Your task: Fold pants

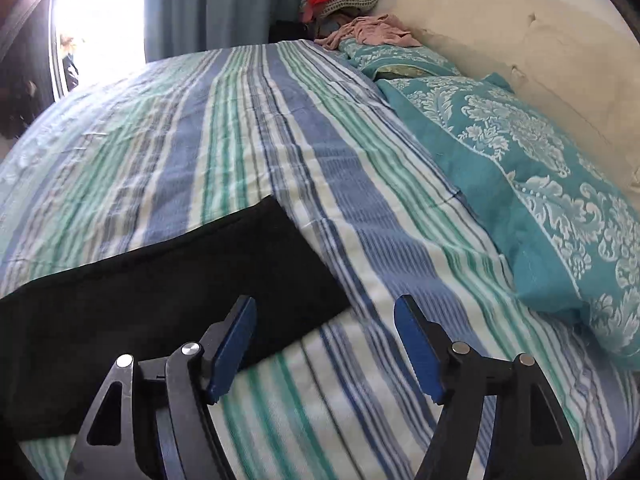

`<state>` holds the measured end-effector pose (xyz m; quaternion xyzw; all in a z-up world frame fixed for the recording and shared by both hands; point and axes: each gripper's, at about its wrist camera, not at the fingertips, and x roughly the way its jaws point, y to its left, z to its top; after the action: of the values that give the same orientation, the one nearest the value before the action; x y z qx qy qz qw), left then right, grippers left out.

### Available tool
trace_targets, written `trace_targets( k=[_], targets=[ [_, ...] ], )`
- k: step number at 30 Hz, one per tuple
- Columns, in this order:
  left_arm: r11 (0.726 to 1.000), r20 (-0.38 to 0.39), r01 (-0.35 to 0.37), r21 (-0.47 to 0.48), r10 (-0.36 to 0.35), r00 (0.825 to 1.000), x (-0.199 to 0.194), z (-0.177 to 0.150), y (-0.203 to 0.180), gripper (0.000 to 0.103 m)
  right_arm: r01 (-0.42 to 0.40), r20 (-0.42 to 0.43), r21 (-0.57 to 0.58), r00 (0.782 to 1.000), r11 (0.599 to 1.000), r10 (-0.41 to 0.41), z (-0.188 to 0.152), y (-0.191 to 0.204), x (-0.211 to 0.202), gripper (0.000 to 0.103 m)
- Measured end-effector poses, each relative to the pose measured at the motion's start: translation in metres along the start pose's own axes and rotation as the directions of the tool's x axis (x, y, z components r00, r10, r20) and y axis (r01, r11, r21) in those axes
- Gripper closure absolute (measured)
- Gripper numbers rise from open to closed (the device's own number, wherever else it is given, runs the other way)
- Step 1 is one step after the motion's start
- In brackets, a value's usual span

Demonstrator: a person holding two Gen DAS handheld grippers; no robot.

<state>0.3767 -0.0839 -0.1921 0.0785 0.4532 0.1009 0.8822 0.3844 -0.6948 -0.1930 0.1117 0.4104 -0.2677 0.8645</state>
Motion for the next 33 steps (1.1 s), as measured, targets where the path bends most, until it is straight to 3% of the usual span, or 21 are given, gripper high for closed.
trace_targets(
  k=[2, 3, 5, 6, 9, 10, 13, 15, 18, 20, 23, 25, 27, 31, 33],
  targets=[
    [0.998, -0.083, -0.039, 0.043, 0.043, 0.996, 0.031, -0.004, 0.006, 0.001, -0.165, -0.037, 0.03, 0.985, 0.986, 0.166, -0.028, -0.011, -0.036, 0.032],
    [0.999, -0.111, -0.007, 0.047, 0.012, 0.994, 0.036, -0.011, 0.01, 0.001, -0.246, -0.068, 0.045, 0.966, 0.968, 0.248, -0.045, -0.017, -0.052, 0.032],
    [0.998, -0.116, 0.031, 0.06, -0.024, 0.993, 0.026, -0.032, 0.02, 0.001, -0.391, -0.144, 0.074, 0.906, 0.918, 0.397, -0.089, -0.028, -0.09, 0.032],
    [0.995, -0.104, 0.041, 0.09, -0.031, 0.994, 0.017, -0.045, 0.019, 0.001, -0.431, -0.185, 0.074, 0.88, 0.899, 0.437, -0.113, -0.035, -0.109, 0.031],
    [0.981, -0.051, 0.034, 0.191, -0.024, 0.998, -0.011, -0.085, 0.014, 0.001, -0.479, -0.292, 0.049, 0.832, 0.876, 0.471, -0.19, -0.053, -0.157, 0.031],
    [0.977, -0.032, 0.027, 0.213, -0.02, 0.999, -0.021, -0.096, 0.01, 0.001, -0.469, -0.328, 0.034, 0.829, 0.883, 0.453, -0.216, -0.057, -0.167, 0.031],
    [0.961, -0.027, 0.046, 0.273, -0.04, 0.999, -0.039, -0.116, 0.007, 0.001, -0.275, -0.379, 0.018, 0.888, 0.961, 0.261, -0.272, -0.094, -0.169, 0.032],
    [0.951, -0.03, 0.048, 0.307, -0.041, 0.999, -0.048, -0.12, 0.007, 0.001, -0.219, -0.302, 0.111, 0.922, 0.969, 0.243, -0.288, -0.128, -0.177, 0.047],
    [0.951, -0.048, 0.077, 0.298, -0.066, 0.997, -0.056, -0.108, 0.008, 0.001, -0.058, -0.292, 0.142, 0.951, 0.988, 0.097, -0.28, -0.134, -0.191, 0.046],
    [0.963, -0.023, 0.092, 0.255, -0.089, 0.996, -0.065, -0.092, 0.006, 0.001, -0.104, -0.248, 0.138, 0.959, 0.985, 0.135, -0.265, -0.116, -0.203, 0.045],
    [0.98, 0.041, 0.085, 0.177, -0.094, 0.995, -0.067, -0.046, 0.002, 0.001, -0.192, -0.177, 0.094, 0.962, 0.977, 0.206, -0.233, -0.074, -0.215, 0.034],
    [0.988, 0.086, 0.086, 0.125, -0.098, 0.992, -0.058, -0.011, 0.0, 0.001, -0.257, -0.139, 0.057, 0.955, 0.965, 0.263, -0.206, -0.039, -0.214, 0.027],
    [0.996, 0.108, 0.046, 0.077, -0.054, 0.993, -0.036, 0.019, -0.003, 0.001, -0.324, -0.129, 0.027, 0.937, 0.946, 0.324, -0.182, -0.006, -0.207, 0.026],
    [1.0, 0.048, -0.021, -0.011, 0.022, 0.999, 0.034, 0.046, 0.001, 0.001, -0.395, -0.142, 0.019, 0.908, 0.918, 0.394, -0.129, 0.043, -0.168, 0.026],
    [0.998, -0.039, -0.063, 0.006, 0.064, 0.997, 0.076, 0.031, 0.002, 0.0, -0.37, -0.158, 0.006, 0.917, 0.929, 0.366, -0.103, 0.053, -0.139, 0.026]
  ],
)
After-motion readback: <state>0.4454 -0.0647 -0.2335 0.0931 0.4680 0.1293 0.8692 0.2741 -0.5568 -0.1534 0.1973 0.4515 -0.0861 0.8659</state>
